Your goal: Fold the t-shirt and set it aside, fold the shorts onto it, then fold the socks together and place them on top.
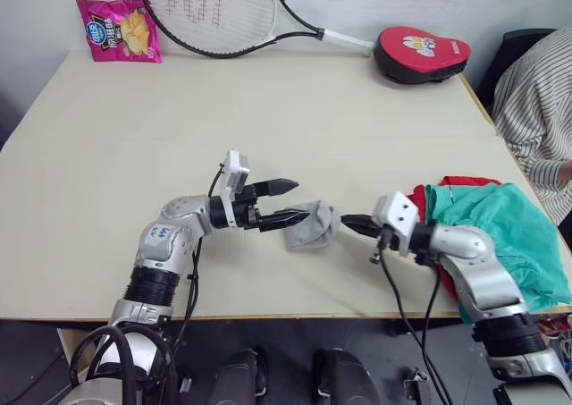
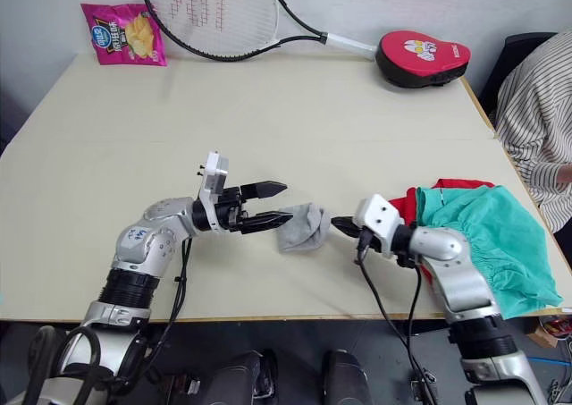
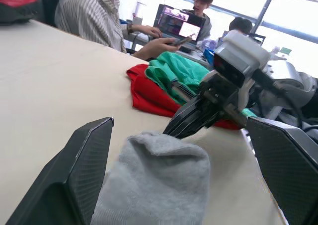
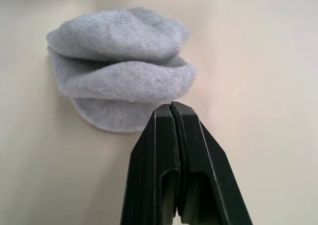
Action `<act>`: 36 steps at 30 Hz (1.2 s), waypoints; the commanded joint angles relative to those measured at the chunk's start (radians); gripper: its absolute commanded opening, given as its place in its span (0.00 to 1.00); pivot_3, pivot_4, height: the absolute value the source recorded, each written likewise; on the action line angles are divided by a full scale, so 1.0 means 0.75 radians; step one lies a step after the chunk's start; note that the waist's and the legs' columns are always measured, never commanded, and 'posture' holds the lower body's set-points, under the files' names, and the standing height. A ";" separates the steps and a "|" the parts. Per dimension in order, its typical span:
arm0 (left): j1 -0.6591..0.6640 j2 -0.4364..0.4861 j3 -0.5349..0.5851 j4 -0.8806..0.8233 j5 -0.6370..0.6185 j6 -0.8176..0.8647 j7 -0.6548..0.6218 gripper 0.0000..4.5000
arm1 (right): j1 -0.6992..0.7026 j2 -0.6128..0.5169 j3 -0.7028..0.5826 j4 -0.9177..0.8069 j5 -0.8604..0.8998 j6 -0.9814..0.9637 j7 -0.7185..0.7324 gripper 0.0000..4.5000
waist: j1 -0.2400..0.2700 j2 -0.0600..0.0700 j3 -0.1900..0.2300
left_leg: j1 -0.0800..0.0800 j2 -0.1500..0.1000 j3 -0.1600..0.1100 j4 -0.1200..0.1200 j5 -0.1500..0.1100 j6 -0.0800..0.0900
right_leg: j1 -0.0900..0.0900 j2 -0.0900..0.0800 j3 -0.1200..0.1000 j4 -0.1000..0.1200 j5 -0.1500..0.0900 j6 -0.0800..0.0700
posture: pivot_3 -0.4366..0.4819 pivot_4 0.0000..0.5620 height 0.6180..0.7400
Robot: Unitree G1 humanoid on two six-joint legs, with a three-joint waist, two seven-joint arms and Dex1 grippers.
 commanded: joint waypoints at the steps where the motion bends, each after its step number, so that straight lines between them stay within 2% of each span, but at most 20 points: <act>1: -0.001 0.002 -0.006 0.038 0.096 -0.160 0.000 0.80 | -0.010 -0.014 -0.105 -0.092 0.094 -0.025 -0.001 0.00 | 0.000 0.000 0.000 | 0.000 0.000 0.000 0.000 0.000 0.001 | 0.000 0.000 0.000 0.000 0.000 0.000 | 0.48 0.27 1.00; 3: -0.003 0.002 -0.038 0.075 0.165 -0.228 0.001 0.64 | -0.032 0.018 -0.116 -0.143 0.164 0.017 -0.010 0.00 | 0.001 0.000 0.000 | 0.000 0.000 0.000 0.000 -0.001 0.000 | 0.000 0.000 0.000 0.000 0.000 0.000 | 0.48 0.27 1.00; 4: -0.007 -0.010 -0.057 0.105 0.209 -0.267 0.025 0.60 | -0.048 0.052 -0.087 -0.192 0.206 0.063 -0.015 0.00 | 0.001 0.000 0.000 | 0.000 0.000 0.000 0.000 -0.001 -0.001 | 0.000 0.000 0.000 0.000 0.000 0.000 | 0.48 0.27 1.00; 6: -0.014 -0.032 -0.081 0.142 0.259 -0.313 0.045 0.46 | -0.069 0.100 -0.022 -0.246 0.218 0.109 -0.025 0.00 | -0.003 0.000 0.000 | 0.000 0.001 0.000 0.000 -0.001 -0.001 | 0.000 0.000 0.000 0.000 0.000 0.000 | 0.48 0.27 1.00; 9: 0.000 -0.056 -0.126 0.128 0.288 -0.324 0.014 0.24 | -0.101 0.205 0.104 -0.188 0.102 0.087 -0.100 0.00 | -0.003 -0.001 0.000 | -0.001 0.001 -0.001 0.000 -0.001 -0.001 | -0.001 0.000 -0.001 0.000 0.000 0.000 | 0.48 0.27 1.00; 12: -0.004 -0.063 -0.171 0.176 0.383 -0.344 0.079 0.04 | -0.123 0.304 0.173 -0.063 0.020 0.053 -0.187 0.00 | -0.002 -0.001 0.000 | -0.002 0.001 -0.001 0.001 -0.002 0.000 | -0.002 0.000 -0.001 0.000 0.000 0.000 | 0.48 0.27 1.00; 18: 0.038 -0.087 -0.218 0.208 0.485 -0.309 0.183 0.02 | -0.078 0.372 0.175 0.243 -0.075 -0.106 -0.262 0.00 | 0.011 -0.001 0.000 | -0.003 -0.001 -0.001 0.002 0.001 0.005 | -0.001 -0.001 -0.002 0.001 0.000 0.000 | 0.48 0.27 1.00; 22: 0.090 -0.055 -0.270 0.146 0.493 -0.254 0.109 0.02 | -0.060 0.387 0.118 0.316 -0.042 -0.140 -0.301 0.00 | 0.012 -0.001 0.000 | 0.001 0.000 -0.001 0.002 -0.002 0.000 | 0.002 -0.001 -0.001 0.001 0.000 0.000 | 0.48 0.27 1.00; 25: 0.097 -0.074 -0.235 0.164 0.494 -0.277 0.178 0.02 | -0.044 0.393 0.048 0.275 0.058 0.043 -0.332 0.00 | 0.022 -0.001 -0.001 | 0.002 0.000 -0.001 0.002 -0.002 0.000 | 0.003 -0.002 0.000 0.001 0.000 0.000 | 0.48 0.27 1.00; 30: 0.081 -0.084 -0.216 0.197 0.485 -0.323 0.194 0.02 | -0.013 0.402 -0.109 0.084 0.343 0.291 -0.325 0.00 | 0.031 -0.001 -0.001 | 0.002 -0.001 -0.003 0.002 -0.003 0.001 | 0.003 -0.004 -0.001 0.000 0.000 0.000 | 0.48 0.27 1.00; 33: 0.068 -0.089 -0.205 0.204 0.474 -0.365 0.180 0.00 | 0.002 0.327 -0.190 -0.058 0.555 0.546 -0.281 0.12 | 0.029 -0.001 -0.001 | 0.000 -0.001 -0.003 0.001 -0.003 0.001 | 0.001 -0.004 -0.001 0.000 0.000 0.000 | 0.48 0.27 1.00; 36: 0.050 -0.084 -0.194 0.215 0.458 -0.406 0.141 0.00 | -0.020 0.233 -0.279 -0.109 0.737 0.831 -0.315 0.35 | 0.028 -0.001 -0.001 | -0.001 0.000 -0.003 0.001 -0.004 0.002 | 0.000 -0.004 -0.001 -0.001 0.000 0.000 | 0.48 0.27 1.00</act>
